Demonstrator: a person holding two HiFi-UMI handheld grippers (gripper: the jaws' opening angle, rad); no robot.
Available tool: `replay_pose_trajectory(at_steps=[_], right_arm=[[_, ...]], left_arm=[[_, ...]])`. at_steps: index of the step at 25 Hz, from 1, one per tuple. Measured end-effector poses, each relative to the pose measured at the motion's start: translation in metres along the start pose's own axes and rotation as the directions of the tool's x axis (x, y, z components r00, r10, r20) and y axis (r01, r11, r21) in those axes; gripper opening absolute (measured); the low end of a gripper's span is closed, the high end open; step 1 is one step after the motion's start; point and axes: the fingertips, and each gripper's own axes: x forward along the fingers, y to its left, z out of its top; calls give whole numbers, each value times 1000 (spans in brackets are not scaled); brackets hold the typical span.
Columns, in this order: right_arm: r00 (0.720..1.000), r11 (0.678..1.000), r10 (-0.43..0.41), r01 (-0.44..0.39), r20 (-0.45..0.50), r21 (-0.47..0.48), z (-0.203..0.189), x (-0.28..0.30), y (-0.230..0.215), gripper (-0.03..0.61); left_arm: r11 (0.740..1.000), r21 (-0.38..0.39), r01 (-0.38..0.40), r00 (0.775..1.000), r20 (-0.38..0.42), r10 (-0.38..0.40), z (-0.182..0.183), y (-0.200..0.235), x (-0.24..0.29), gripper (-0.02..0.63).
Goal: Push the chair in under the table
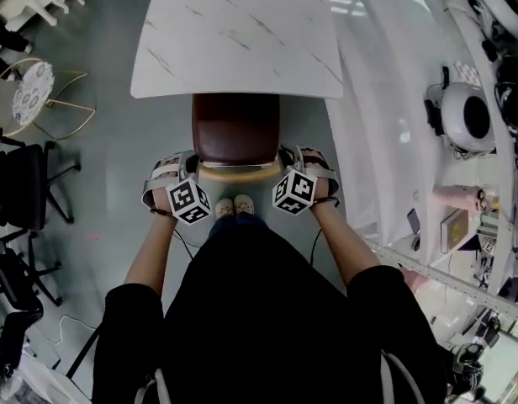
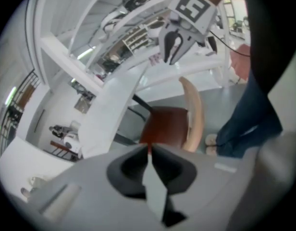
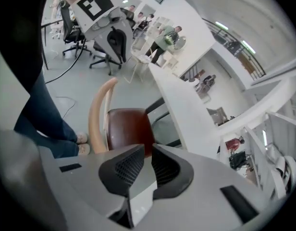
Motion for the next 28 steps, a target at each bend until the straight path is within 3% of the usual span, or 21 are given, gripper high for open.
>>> replay_pose_trajectory(at_steps=[4,7,11,15,21,24,28], right_arm=[[982,978,-136,113,128,174,38,-38,-45,33],[950,933,-224,145,218,330,62,-72,-73,26],[886,870,-340,169,316,463,93,-120,-108,21],[800,807,-445,163,402,568,115,-162,-142,20],[672,662,-596,103,438,742,125,-222,-189,20],[637,608,-634,59,439,792,128,-242,-197,20],[623,597,-633,14,460,802,136,-251,-194,20]], left_arm=[[985,-120,-127,987,86,138,31,45,-37,9],[947,-252,-199,959,150,241,51,79,-71,8],[862,-444,-242,905,216,366,68,120,-117,8],[752,-627,-203,846,275,458,78,154,-156,8],[630,-762,-150,737,339,585,100,189,-215,8],[601,-790,-120,694,366,620,114,196,-235,8],[609,-787,-101,676,395,622,128,196,-244,8]])
